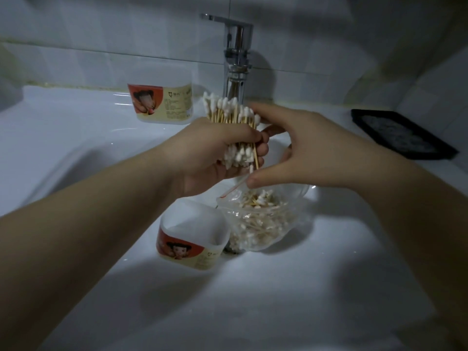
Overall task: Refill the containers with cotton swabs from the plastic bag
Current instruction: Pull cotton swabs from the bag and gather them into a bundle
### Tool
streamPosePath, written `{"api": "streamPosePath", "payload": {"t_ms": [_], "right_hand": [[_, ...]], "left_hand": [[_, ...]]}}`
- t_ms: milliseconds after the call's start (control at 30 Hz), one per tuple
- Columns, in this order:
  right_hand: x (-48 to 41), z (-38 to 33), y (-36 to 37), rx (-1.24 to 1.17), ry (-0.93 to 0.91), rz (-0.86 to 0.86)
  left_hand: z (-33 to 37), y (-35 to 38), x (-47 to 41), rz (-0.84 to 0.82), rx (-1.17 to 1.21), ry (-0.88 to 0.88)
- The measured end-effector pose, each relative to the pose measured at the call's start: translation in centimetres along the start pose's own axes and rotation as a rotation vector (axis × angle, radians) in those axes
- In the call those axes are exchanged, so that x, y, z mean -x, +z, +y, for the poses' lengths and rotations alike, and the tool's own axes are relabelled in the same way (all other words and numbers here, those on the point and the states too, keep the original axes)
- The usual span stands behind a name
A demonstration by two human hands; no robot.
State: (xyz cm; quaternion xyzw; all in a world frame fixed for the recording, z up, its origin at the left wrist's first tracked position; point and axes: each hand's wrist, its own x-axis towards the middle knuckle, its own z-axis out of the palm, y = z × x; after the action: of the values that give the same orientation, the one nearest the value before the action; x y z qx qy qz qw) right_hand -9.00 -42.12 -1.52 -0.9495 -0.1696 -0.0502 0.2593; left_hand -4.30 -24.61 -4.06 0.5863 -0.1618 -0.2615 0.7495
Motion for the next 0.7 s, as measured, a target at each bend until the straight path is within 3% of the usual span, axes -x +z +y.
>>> {"api": "streamPosePath", "payload": {"t_ms": [233,700], "right_hand": [[0.0,-0.21,-0.38,0.05,-0.03,0.128],[-0.12,-0.29,-0.46,0.046,-0.024,0.067]], "left_hand": [[0.06,-0.08,-0.1,-0.057,0.024,-0.063],[0.15,0.73,0.36,-0.055,0.069,-0.06]]}}
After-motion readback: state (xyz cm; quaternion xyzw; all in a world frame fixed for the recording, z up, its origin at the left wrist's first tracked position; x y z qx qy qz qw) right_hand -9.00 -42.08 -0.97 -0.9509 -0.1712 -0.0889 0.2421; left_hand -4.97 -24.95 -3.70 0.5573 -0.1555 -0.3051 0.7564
